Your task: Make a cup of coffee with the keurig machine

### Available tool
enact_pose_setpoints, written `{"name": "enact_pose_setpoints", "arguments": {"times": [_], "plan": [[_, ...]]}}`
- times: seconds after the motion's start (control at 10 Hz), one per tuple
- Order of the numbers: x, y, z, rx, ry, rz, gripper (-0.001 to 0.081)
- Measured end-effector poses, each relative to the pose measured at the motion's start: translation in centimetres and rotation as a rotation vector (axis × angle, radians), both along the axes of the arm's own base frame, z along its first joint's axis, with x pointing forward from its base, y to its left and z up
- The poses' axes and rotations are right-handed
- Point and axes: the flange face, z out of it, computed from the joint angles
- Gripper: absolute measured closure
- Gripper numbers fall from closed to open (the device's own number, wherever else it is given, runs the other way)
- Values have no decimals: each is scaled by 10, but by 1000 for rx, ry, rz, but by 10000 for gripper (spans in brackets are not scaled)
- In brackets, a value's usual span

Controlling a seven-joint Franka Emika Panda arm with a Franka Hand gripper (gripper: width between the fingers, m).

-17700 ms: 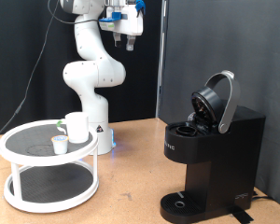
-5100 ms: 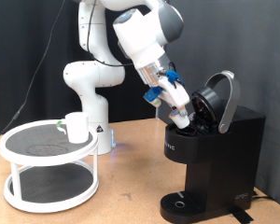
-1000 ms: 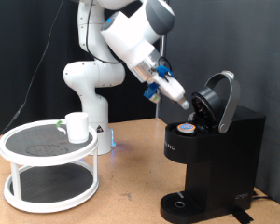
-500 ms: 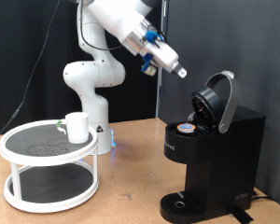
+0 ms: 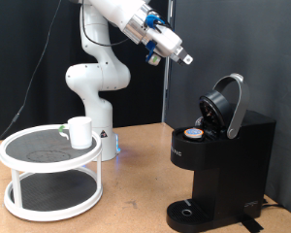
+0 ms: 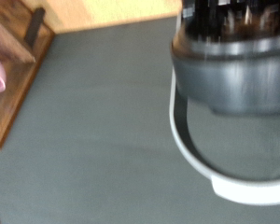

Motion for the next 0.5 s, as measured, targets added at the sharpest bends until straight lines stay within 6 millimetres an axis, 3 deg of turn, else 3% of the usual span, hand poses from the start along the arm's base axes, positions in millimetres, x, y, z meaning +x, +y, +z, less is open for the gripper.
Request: {"name": "enact_pose_setpoints", "arguments": {"times": [0.5], "plan": [[21, 63, 29, 49, 18, 201, 72]]}}
